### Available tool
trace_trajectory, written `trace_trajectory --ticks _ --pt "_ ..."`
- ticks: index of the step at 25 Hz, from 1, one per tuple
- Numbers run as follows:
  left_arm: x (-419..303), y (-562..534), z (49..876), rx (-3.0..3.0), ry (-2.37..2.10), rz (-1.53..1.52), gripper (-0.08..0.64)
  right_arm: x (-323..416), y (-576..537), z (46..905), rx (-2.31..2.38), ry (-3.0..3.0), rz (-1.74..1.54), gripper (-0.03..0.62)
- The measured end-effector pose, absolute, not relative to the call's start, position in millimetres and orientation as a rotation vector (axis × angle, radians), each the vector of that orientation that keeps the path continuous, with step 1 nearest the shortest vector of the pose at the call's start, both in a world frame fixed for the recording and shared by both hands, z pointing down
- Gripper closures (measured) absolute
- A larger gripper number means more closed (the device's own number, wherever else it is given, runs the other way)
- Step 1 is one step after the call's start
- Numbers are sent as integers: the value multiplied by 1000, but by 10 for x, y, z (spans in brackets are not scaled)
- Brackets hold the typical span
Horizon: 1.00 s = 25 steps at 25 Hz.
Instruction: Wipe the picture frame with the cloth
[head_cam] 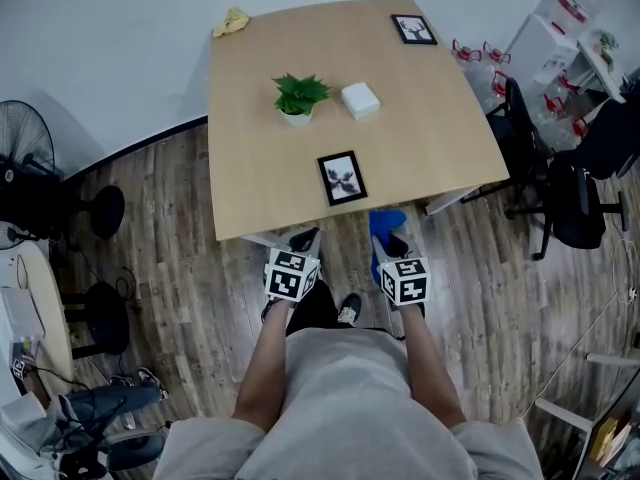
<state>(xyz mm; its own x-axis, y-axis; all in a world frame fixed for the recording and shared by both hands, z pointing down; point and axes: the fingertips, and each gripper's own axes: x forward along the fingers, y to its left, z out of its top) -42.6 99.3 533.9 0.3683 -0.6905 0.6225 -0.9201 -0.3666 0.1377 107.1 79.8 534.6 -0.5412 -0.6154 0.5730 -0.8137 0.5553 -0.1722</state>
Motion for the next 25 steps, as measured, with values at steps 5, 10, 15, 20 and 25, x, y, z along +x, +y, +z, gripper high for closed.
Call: trace_trajectory --ticks 5,10,15,20,25 --pt "-407 1012 5246 2182 -1404 645 508 1046 835 5266 1146 -2361 580 517" --pt "-405 1021 5211 2188 -1419 629 508 1045 855 5233 1148 -2375 566 517" --pt "-377 1068 5241 2188 -1408 626 508 1034 895 5236 1142 -2387 556 517" --pt "-339 1075 5217 2197 -1398 632 508 1015 904 5197 1132 -2397 545 517" --pt "-330 1080 5202 2204 -1402 631 508 1034 922 5200 1135 -2393 544 517"
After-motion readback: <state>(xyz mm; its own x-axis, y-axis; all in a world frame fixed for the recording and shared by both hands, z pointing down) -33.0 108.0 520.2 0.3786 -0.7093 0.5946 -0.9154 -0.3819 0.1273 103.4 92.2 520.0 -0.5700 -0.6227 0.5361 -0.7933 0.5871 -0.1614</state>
